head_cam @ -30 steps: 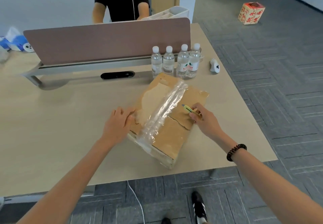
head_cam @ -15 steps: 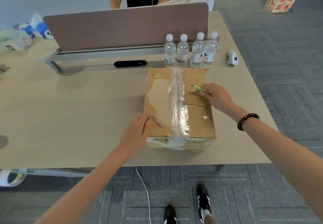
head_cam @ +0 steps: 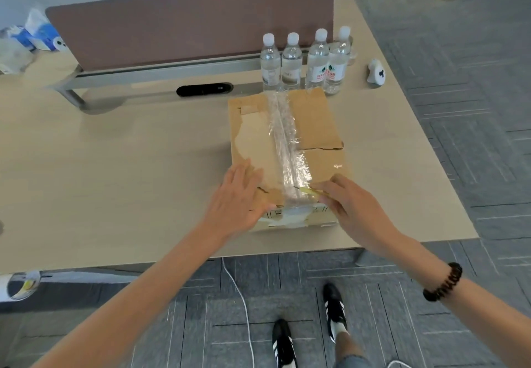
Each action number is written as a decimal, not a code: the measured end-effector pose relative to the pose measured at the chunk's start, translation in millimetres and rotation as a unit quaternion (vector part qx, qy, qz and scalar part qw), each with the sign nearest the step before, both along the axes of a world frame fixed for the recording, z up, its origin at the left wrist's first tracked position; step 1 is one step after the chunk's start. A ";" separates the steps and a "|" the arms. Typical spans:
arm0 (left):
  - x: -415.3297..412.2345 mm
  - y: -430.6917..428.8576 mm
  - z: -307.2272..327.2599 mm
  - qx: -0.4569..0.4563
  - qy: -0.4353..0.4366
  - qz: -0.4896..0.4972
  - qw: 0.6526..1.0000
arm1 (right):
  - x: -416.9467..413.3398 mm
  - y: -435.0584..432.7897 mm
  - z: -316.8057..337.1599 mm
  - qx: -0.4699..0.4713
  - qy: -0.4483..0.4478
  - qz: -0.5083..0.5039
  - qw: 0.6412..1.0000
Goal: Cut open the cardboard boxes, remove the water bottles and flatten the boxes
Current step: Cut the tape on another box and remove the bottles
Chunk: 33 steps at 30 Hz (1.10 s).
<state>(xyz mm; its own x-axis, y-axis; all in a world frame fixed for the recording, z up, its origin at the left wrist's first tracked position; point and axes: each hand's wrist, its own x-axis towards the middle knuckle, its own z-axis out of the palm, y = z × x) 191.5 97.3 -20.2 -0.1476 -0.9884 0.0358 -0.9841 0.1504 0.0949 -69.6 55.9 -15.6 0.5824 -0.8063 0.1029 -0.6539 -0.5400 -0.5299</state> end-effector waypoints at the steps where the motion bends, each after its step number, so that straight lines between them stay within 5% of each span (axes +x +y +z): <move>1: -1.5 -2.5 1.6 0.023 -0.004 0.006 1.000 | -0.5 7.1 -3.9 0.009 0.003 0.002 1.000; 19: 3.1 -12.6 -13.0 -0.035 -0.231 -0.056 0.971 | 26.0 53.9 -25.2 0.033 -0.026 -0.020 0.999; 33: 7.5 -20.6 -30.9 -0.060 -0.267 -0.099 0.957 | 46.2 69.4 -29.3 -0.017 -0.033 -0.092 0.995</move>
<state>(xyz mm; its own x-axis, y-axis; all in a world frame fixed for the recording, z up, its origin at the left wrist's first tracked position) 199.0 76.7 -51.1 -0.3606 -0.9326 0.0139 -0.8387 0.3176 -0.4424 -23.3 125.4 -44.9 0.4162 -0.8941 0.1653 -0.7073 -0.4327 -0.5590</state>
